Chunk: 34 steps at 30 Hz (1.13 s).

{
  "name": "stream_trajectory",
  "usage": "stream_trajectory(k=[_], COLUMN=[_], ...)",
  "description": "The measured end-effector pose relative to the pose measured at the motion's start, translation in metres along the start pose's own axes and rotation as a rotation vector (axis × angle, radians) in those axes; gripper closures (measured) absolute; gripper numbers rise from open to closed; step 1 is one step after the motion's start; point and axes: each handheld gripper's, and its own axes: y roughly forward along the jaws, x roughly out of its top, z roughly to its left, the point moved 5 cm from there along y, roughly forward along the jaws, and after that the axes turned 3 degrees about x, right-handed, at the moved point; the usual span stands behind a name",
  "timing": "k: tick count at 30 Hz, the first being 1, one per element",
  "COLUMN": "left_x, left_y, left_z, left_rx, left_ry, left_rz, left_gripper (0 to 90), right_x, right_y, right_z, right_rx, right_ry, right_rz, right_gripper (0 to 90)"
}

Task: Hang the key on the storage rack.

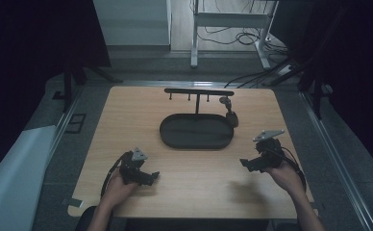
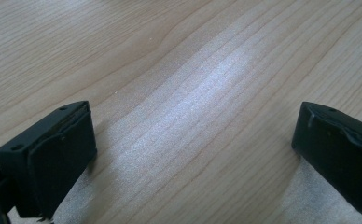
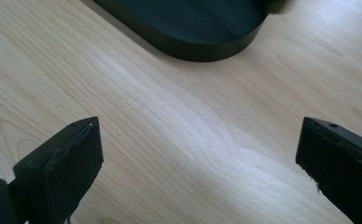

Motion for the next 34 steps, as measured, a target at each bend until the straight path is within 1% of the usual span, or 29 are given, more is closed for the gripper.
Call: stream_trajectory(k=[3, 8, 11, 15, 19, 22, 25, 29, 32, 34], left_x=[0.0, 0.0, 0.0, 0.0, 0.0, 0.0, 0.0, 0.0, 0.0, 0.0], left_y=[0.0, 0.0, 0.0, 0.0, 0.0, 0.0, 0.0, 0.0, 0.0, 0.0], left_z=[0.0, 0.0, 0.0, 0.0, 0.0, 0.0, 0.0, 0.0, -0.001, -0.001], left_rx=[0.0, 0.0, 0.001, 0.001, 0.001, 0.002, 0.002, 0.002, 0.003, 0.003], left_ry=[-0.001, -0.001, -0.001, 0.0, 0.0, -0.001, -0.001, -0.002, -0.002, -0.001], left_rz=[-0.002, -0.003, -0.004, -0.003, -0.003, -0.003, -0.003, -0.003, -0.003, -0.003], left_gripper=[0.0, 0.0, 0.0, 0.0, 0.0, 0.0, 0.0, 0.0, 0.0, 0.0], right_x=[-0.006, -0.016, -0.022, -0.03, -0.037, -0.042, -0.047, -0.055, -0.058, -0.059], right_y=[0.006, 0.016, 0.023, 0.029, 0.037, 0.042, 0.046, 0.053, 0.056, 0.056], right_z=[0.003, 0.007, 0.009, 0.014, 0.017, 0.018, 0.018, 0.019, 0.019, 0.02], right_rx=[0.007, 0.023, 0.022, 0.036, 0.034, 0.023, 0.021, 0.029, 0.027, 0.026], right_ry=[0.004, 0.03, 0.039, 0.055, 0.061, 0.053, 0.046, 0.051, 0.036, 0.033], right_rz=[-0.005, -0.023, -0.033, -0.064, -0.102, -0.113, -0.101, -0.076, -0.053, -0.051], right_gripper=[0.7, 0.7, 0.7, 0.7, 0.6, 0.6, 0.6, 0.6, 0.6, 0.6])
